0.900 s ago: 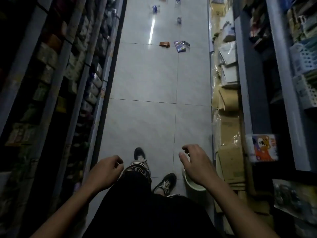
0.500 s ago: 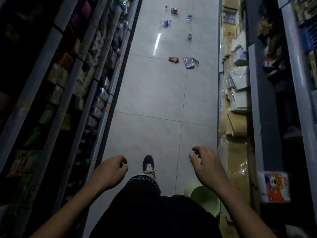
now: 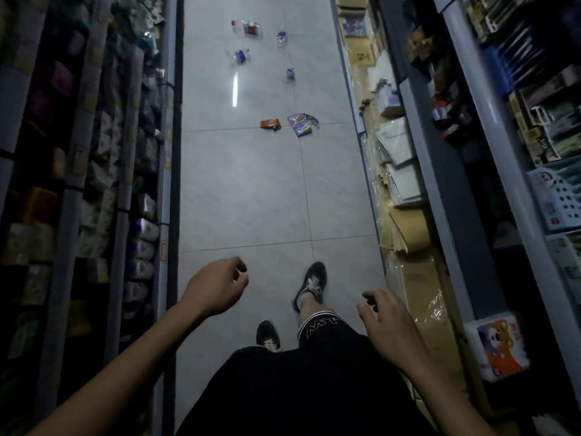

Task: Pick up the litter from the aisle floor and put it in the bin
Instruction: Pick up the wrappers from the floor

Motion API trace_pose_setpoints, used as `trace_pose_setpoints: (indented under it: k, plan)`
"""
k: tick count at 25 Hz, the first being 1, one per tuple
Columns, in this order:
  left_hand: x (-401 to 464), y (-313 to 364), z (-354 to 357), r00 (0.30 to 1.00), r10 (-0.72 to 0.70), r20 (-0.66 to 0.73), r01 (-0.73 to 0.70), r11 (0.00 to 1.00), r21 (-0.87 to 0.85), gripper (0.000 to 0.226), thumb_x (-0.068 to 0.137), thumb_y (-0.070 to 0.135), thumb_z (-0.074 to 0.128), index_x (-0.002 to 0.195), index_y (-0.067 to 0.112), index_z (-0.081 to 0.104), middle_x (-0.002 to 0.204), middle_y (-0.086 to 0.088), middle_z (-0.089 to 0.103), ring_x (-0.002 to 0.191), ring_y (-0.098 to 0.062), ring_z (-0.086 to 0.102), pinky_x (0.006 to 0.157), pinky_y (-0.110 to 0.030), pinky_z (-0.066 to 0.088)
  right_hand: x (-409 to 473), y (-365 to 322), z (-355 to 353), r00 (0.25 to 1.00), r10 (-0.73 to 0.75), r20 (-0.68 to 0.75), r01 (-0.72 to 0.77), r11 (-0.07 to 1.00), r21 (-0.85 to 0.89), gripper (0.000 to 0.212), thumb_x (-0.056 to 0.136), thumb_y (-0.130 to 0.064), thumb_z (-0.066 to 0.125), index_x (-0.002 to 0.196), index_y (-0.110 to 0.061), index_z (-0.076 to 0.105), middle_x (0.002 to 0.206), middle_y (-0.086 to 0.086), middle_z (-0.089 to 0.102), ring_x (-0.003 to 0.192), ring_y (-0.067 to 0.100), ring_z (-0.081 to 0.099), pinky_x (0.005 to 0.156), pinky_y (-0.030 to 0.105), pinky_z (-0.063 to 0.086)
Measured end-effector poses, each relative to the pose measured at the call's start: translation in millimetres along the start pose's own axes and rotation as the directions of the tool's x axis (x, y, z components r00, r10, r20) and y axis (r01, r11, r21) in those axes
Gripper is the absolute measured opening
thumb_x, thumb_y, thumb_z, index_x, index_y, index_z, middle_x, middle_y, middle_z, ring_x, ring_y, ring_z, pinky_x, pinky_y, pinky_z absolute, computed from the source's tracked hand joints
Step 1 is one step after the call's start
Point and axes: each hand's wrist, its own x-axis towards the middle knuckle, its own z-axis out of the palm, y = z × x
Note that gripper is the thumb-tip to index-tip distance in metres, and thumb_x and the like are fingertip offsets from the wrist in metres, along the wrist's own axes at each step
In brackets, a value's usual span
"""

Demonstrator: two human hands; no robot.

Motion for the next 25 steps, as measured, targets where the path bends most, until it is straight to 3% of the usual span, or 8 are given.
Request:
trace_pose_setpoints:
  k: [6, 9, 13, 18, 25]
  plan:
    - [90, 42, -39, 0.994, -0.087, 0.073, 0.083, 0.995, 0.046, 0.030, 0.099, 0.041, 0.049, 0.119, 0.025, 0.064, 0.106, 0.007, 0.072, 0.089, -0.011, 0.064, 0.076, -0.033, 0.054, 119, -14, -56, 0.999, -0.004, 0.049, 0.004, 1.000, 0.004, 0.041, 0.100, -0.049, 0.045, 0.132, -0.026, 0.056, 0.126, -0.007, 0.056, 0.116, 0.011, 0.053, 0.096, 0.038, 0.051]
    - [116, 58, -52, 0.988, -0.143, 0.058, 0.144, 0.990, -0.010, 0.026, 0.099, 0.042, 0.051, 0.116, 0.027, 0.064, 0.103, 0.008, 0.071, 0.084, -0.007, 0.062, 0.070, -0.030, 0.049, 184, -40, -91, 0.992, -0.088, 0.095, 0.092, 0.995, -0.041, 0.043, 0.100, -0.051, 0.043, 0.132, -0.025, 0.056, 0.126, -0.008, 0.055, 0.118, 0.011, 0.053, 0.096, 0.039, 0.051]
    - [148, 60, -74, 0.972, -0.228, 0.059, 0.232, 0.971, -0.064, 0.024, 0.094, 0.047, 0.052, 0.107, 0.032, 0.065, 0.102, 0.009, 0.072, 0.088, -0.011, 0.065, 0.078, -0.033, 0.055, 272, -87, -129, 0.973, -0.196, 0.119, 0.205, 0.976, -0.070, 0.043, 0.101, -0.049, 0.044, 0.132, -0.022, 0.057, 0.125, -0.006, 0.056, 0.116, 0.013, 0.054, 0.095, 0.041, 0.052]
    - [212, 44, -121, 0.940, -0.333, 0.072, 0.341, 0.928, -0.148, 0.021, 0.095, 0.042, 0.051, 0.107, 0.032, 0.065, 0.097, 0.012, 0.070, 0.083, -0.004, 0.064, 0.077, -0.034, 0.057, 381, -153, -159, 0.959, -0.250, 0.132, 0.263, 0.960, -0.094, 0.043, 0.101, -0.048, 0.045, 0.131, -0.021, 0.058, 0.123, -0.003, 0.058, 0.113, 0.014, 0.056, 0.095, 0.043, 0.052]
    - [346, 44, -236, 0.969, -0.239, 0.063, 0.245, 0.965, -0.098, 0.027, 0.096, 0.043, 0.049, 0.114, 0.031, 0.065, 0.102, 0.011, 0.071, 0.088, -0.009, 0.064, 0.077, -0.034, 0.056, 474, -214, -192, 0.979, -0.168, 0.117, 0.176, 0.983, -0.059, 0.041, 0.100, -0.049, 0.046, 0.128, -0.024, 0.059, 0.119, -0.007, 0.058, 0.111, 0.013, 0.057, 0.093, 0.040, 0.052]
